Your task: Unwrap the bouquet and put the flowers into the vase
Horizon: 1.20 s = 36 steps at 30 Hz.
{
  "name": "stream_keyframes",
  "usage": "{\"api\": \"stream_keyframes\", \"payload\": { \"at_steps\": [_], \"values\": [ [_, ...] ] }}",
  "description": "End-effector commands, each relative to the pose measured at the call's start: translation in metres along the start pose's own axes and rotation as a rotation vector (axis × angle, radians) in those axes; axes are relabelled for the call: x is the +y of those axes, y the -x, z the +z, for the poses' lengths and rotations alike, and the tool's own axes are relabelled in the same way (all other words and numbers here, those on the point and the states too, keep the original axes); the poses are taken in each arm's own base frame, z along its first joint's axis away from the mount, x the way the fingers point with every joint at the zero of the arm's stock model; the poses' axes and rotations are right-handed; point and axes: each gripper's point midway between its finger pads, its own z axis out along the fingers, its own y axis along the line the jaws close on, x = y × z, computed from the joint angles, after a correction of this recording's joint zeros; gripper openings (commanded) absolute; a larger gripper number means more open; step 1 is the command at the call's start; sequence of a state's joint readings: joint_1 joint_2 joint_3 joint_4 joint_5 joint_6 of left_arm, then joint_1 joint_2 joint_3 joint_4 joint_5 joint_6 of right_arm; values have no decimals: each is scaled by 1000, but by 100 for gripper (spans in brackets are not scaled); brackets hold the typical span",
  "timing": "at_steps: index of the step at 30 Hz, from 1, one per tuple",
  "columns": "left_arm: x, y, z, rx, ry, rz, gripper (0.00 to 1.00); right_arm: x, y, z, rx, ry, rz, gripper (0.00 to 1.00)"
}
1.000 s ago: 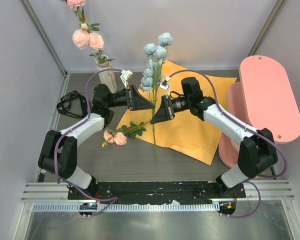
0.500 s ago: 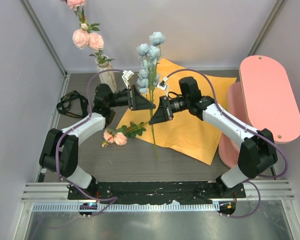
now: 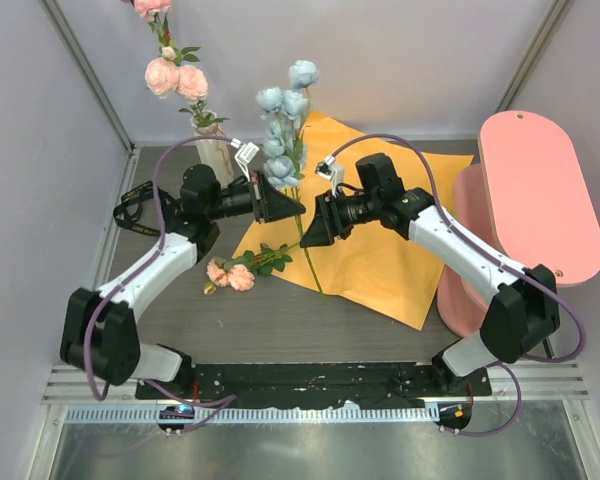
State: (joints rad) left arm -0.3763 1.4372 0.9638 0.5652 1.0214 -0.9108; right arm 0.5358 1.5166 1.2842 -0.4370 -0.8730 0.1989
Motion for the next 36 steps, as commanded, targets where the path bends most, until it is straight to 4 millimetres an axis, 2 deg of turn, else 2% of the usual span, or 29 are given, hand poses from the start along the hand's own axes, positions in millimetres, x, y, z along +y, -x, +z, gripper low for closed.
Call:
{"api": "stream_keyframes", "payload": {
  "at_steps": [1, 3, 4, 6, 7, 8, 9, 10, 11, 13, 14, 15, 17, 18, 19, 21, 23, 24, 26, 27, 29, 30, 31, 32, 33, 34, 36],
  "values": [
    [7, 35, -31, -97, 333, 339, 0, -41, 19, -37, -110, -406, -87, 57],
    [24, 48, -46, -157, 490, 363, 0, -56, 24, -51, -166, -535, -77, 62],
    [24, 53, -53, -181, 527, 394, 0, -72, 28, -72, -223, -687, -71, 65],
    [32, 61, -64, -221, 621, 411, 0, -81, 32, -94, -292, -812, -59, 66],
    [38, 79, -78, -280, 736, 459, 0, -84, 33, -112, -337, -893, -61, 66],
    [43, 81, -84, -283, 805, 473, 0, -84, 33, -118, -353, -915, -80, 66],
    [47, 86, -92, -301, 872, 484, 0, -83, 31, -123, -362, -925, -90, 67],
    [52, 106, -113, -382, 1009, 498, 0, -84, 26, -126, -363, -935, -100, 67],
    [52, 113, -119, -406, 1048, 509, 0, -76, 28, -131, -391, -924, -121, 68],
    [41, 135, -126, -462, 1093, 588, 0, -73, 22, -132, -389, -910, -146, 68],
    [40, 146, -137, -496, 1176, 670, 0, -67, 23, -135, -409, -893, -159, 68],
    [28, 166, -140, -579, 1178, 741, 0, -65, 23, -134, -421, -884, -153, 68],
    [28, 185, -156, -636, 1287, 815, 0, -56, 25, -131, -445, -834, -155, 67],
    [34, 196, -158, -629, 1338, 872, 0, -53, 25, -129, -451, -815, -153, 68],
    [27, 213, -162, -658, 1362, 901, 0, -50, 26, -127, -463, -794, -139, 67],
    [29, 239, -157, -685, 1341, 913, 0, -39, 28, -122, -477, -730, -140, 67],
    [30, 261, -163, -717, 1341, 920, 0, -35, 27, -120, -491, -703, -125, 67],
    [33, 276, -156, -713, 1326, 926, 0, -31, 28, -121, -501, -691, -126, 67],
    [43, 289, -154, -679, 1331, 928, 0, -30, 25, -121, -503, -688, -120, 68],
    [43, 303, -147, -682, 1316, 942, 0, -30, 24, -122, -504, -691, -120, 68],
    [55, 309, -140, -631, 1324, 946, 0, -29, 21, -127, -513, -699, -125, 68],
    [37, 326, -134, -652, 1279, 971, 0, -29, 21, -128, -517, -703, -126, 68],
    [61, 325, -124, -601, 1277, 956, 0, -28, 19, -129, -520, -704, -128, 67],
    [67, 324, -119, -556, 1269, 945, 0, -29, 18, -129, -518, -707, -133, 68],
    [56, 336, -114, -574, 1239, 961, 0, -29, 18, -130, -521, -708, -137, 67],
    [69, 335, -104, -547, 1217, 954, 0, -31, 16, -129, -513, -713, -137, 68],
    [67, 343, -99, -547, 1200, 958, 0, -33, 16, -129, -506, -720, -142, 67]
  ]
}}
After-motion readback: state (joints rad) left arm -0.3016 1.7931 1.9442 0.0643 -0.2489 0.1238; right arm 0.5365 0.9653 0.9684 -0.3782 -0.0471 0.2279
